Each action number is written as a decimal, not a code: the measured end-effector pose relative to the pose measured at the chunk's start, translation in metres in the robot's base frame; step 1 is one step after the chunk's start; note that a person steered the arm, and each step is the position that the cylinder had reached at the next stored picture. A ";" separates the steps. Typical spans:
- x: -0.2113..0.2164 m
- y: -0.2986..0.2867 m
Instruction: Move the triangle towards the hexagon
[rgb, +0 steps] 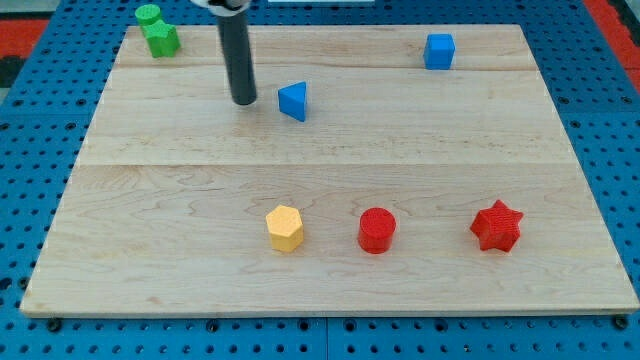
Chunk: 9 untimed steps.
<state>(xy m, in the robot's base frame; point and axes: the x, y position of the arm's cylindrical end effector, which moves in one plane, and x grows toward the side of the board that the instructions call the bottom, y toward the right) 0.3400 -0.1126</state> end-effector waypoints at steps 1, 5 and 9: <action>0.000 -0.004; 0.009 0.060; 0.039 0.040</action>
<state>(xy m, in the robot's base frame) 0.3789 -0.0722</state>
